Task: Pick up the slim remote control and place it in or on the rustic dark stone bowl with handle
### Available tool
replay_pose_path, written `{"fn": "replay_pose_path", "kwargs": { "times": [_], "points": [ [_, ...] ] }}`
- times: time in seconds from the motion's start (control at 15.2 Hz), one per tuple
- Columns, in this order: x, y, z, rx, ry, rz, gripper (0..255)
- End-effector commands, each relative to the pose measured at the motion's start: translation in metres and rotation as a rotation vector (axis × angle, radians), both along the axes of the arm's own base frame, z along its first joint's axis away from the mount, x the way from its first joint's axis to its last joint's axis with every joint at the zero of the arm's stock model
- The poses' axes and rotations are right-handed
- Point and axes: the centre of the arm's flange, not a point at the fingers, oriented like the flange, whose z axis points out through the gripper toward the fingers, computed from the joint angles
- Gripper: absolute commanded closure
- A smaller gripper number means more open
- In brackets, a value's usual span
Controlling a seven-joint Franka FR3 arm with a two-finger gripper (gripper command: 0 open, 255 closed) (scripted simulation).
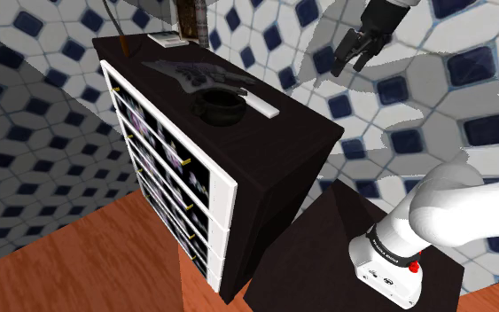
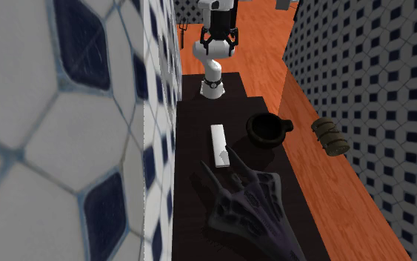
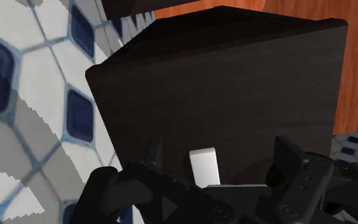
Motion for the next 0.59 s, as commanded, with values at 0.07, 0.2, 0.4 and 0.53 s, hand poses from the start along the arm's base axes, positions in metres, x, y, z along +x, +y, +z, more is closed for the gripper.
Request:
{"fn": "replay_pose_path", "kwargs": {
  "times": [0.07, 0.2, 0.4, 0.53],
  "points": [
    [0.012, -0.001, -0.007, 0.001, 0.007, -0.001, 0],
    [0.037, -0.003, -0.02, 0.002, 0.02, -0.002, 0],
    [0.074, -0.005, -0.04, 0.004, 0.04, -0.003, 0],
    [0.098, -0.007, -0.054, 0.006, 0.054, -0.004, 0]
  ]
}}
